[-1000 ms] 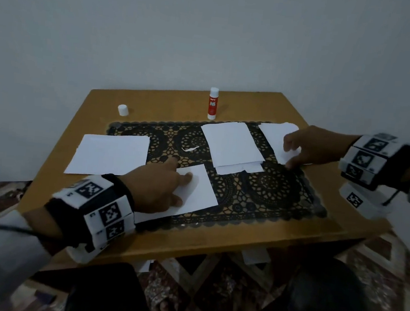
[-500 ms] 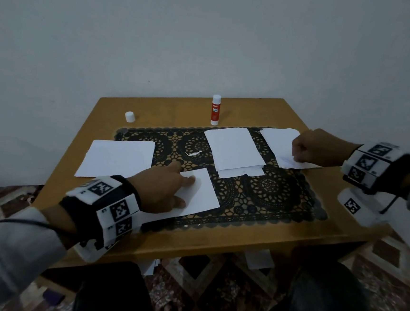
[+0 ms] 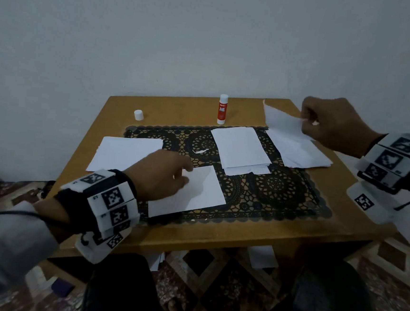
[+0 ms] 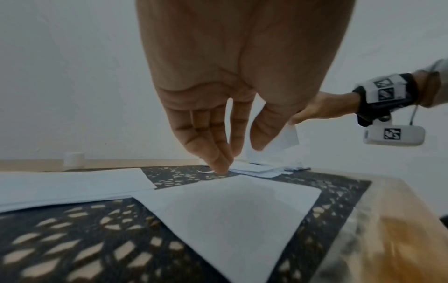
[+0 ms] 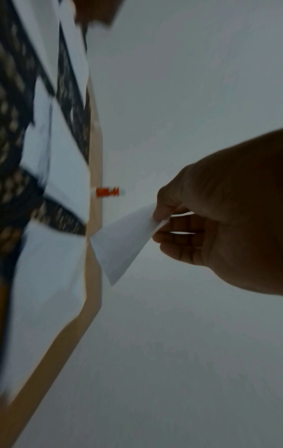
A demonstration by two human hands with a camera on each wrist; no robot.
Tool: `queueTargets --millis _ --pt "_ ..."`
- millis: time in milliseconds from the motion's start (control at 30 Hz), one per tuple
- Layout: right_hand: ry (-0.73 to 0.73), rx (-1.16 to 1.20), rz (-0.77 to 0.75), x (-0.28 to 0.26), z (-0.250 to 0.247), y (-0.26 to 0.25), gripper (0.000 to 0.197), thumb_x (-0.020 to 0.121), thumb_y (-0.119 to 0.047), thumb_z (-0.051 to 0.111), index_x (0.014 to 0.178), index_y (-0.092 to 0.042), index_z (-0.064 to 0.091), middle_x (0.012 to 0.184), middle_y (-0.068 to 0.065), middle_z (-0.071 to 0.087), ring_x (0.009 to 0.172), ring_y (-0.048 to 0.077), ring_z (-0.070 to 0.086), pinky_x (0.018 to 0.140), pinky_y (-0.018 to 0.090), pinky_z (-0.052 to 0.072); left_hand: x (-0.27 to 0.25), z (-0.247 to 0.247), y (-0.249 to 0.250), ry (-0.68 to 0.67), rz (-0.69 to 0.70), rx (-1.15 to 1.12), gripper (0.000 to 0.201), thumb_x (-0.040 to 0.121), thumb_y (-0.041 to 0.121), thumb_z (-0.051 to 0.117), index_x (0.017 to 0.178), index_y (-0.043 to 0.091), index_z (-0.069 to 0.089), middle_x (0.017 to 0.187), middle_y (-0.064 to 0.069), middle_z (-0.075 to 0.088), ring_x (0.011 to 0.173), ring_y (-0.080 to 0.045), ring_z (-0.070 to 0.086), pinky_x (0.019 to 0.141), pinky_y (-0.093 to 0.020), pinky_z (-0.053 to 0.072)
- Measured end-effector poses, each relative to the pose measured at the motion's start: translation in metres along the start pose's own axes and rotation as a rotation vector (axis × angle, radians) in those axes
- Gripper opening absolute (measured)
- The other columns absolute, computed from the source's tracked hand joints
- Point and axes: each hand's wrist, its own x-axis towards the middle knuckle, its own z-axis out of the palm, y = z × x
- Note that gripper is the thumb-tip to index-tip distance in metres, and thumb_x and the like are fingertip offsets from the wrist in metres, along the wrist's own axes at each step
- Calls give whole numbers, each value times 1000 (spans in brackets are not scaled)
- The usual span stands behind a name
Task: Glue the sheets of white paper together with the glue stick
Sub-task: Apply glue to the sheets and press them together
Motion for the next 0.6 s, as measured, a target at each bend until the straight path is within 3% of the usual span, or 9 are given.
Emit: queueTargets --millis 67,133,233,300,367,467,533,600 --pt "12 72 -54 5 -6 -23 16 76 4 65 77 -6 53 65 10 59 60 30 56 59 33 42 -1 -8 -6 119 -43 -120 23 90 20 60 113 18 63 97 1 68 78 -12 57 75 -24 44" --pt "-47 220 -22 9 -12 -50 15 78 2 66 79 -8 54 71 5 59 67 19 55 67 30 43 0 -18 -12 188 -122 -358 23 90 13 59 112 13 61 91 -1 68 76 -15 62 74 -30 52" --pt "-213 621 84 14 -16 -88 15 81 3 67 78 -3 54 67 7 55 63 10 50 64 24 41 1 -32 -15 212 -285 -871 37 87 -4 58 121 5 52 97 -11 66 84 -23 62 69 -32 52" --pt "-312 942 171 16 -13 -106 16 84 7 62 78 -3 52 66 6 52 66 9 53 60 23 45 -1 -37 -18 165 -363 -1099 53 77 -3 64 127 6 48 108 -15 63 94 -25 61 73 -32 51" --pt "-382 1177 271 20 -5 -118 15 86 10 57 86 -5 52 75 13 45 75 21 49 65 26 48 -6 -38 -21 54 -384 -1172 57 67 9 66 123 10 53 111 -13 65 98 -23 62 76 -31 51" --pt "-428 1330 390 24 12 -127 16 87 9 54 93 -6 52 95 15 48 85 27 52 72 30 55 -15 -34 -26 -54 -378 -1209 35 72 6 72 105 9 60 100 -10 65 90 -21 62 80 -32 51" --pt "-451 1380 462 24 25 -128 15 88 8 54 85 -7 52 97 16 53 83 24 58 72 31 56 -21 -28 -28 -39 -387 -1215 17 82 1 66 95 8 60 95 -12 62 83 -20 61 75 -29 51" --pt "-490 1388 556 22 39 -128 16 90 3 57 83 -11 52 96 17 59 81 24 63 73 33 57 -25 -23 -32 42 -429 -1213 12 84 -1 64 94 4 59 94 -16 62 81 -23 59 65 -24 52"
